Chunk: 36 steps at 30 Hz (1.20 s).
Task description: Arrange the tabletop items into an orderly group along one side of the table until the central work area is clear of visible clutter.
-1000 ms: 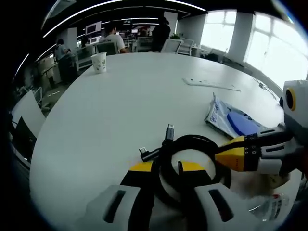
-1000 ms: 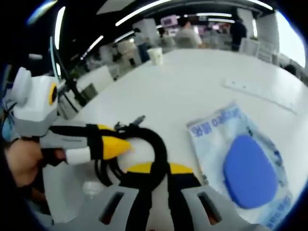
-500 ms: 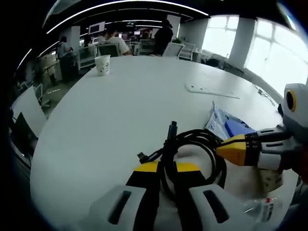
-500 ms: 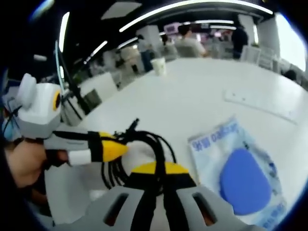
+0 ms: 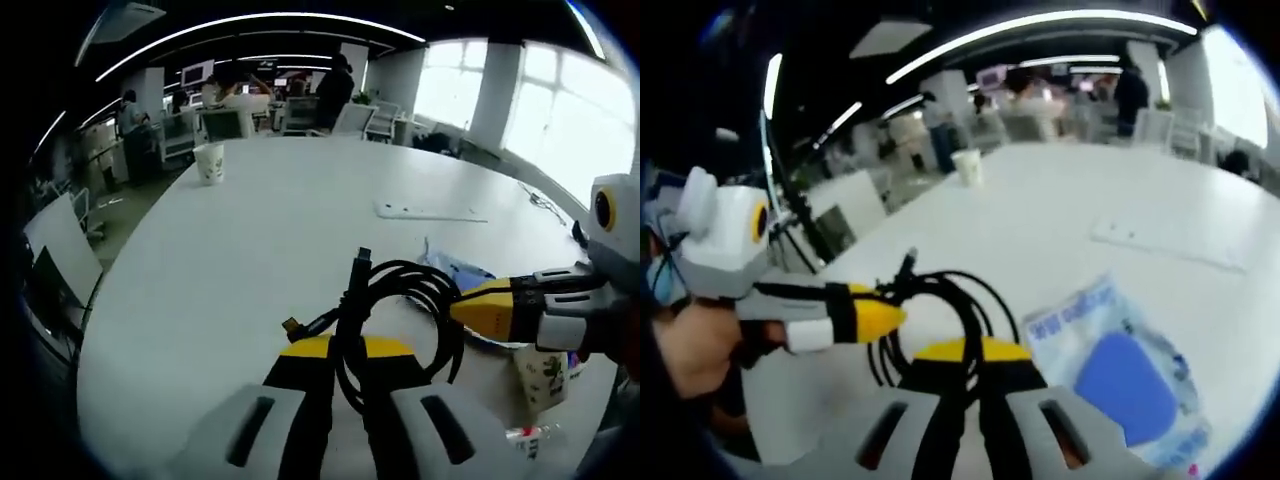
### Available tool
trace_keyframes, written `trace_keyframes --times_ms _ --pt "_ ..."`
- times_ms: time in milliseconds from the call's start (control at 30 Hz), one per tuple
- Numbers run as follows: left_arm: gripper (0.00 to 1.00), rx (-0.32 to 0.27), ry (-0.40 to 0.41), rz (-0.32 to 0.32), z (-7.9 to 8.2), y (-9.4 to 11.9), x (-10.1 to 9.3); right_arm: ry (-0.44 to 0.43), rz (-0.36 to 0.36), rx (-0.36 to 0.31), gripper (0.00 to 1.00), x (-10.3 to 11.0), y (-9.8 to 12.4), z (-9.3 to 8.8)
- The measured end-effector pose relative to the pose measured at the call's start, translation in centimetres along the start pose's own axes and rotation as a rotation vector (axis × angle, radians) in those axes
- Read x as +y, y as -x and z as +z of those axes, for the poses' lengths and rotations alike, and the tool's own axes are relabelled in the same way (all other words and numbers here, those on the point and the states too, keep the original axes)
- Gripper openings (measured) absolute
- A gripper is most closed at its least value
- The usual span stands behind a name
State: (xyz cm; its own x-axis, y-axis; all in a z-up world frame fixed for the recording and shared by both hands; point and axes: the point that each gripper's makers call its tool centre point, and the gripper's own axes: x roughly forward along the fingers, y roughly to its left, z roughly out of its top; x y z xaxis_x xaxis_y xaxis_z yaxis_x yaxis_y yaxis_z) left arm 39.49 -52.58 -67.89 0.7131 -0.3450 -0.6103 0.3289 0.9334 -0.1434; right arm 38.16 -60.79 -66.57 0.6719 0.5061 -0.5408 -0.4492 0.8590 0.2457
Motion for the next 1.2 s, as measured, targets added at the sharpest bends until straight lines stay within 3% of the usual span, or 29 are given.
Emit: trace_keyframes --times_ms 300,500,767,1200 --pt "0.08 -0.052 -0.024 -0.016 2.7 2.1 -2.0 -0.010 -0.014 -0.064 0.00 -0.1 2.8 2.4" --pt "0.08 -0.076 -0.046 -0.046 4.0 3.3 -4.4 -0.011 -0.036 -0.094 0.00 -0.7 5.6 3.4" --pt "0.08 -0.078 -0.078 -0.085 5.1 4.4 -7.9 -0.033 -0.074 -0.116 0.00 -2.2 8.9 3.8" --pt "0.08 -0.068 -0.137 -0.186 5.9 5.3 -15.5 -0.098 -0.161 -0.164 0.00 -6.1 15.5 3.0"
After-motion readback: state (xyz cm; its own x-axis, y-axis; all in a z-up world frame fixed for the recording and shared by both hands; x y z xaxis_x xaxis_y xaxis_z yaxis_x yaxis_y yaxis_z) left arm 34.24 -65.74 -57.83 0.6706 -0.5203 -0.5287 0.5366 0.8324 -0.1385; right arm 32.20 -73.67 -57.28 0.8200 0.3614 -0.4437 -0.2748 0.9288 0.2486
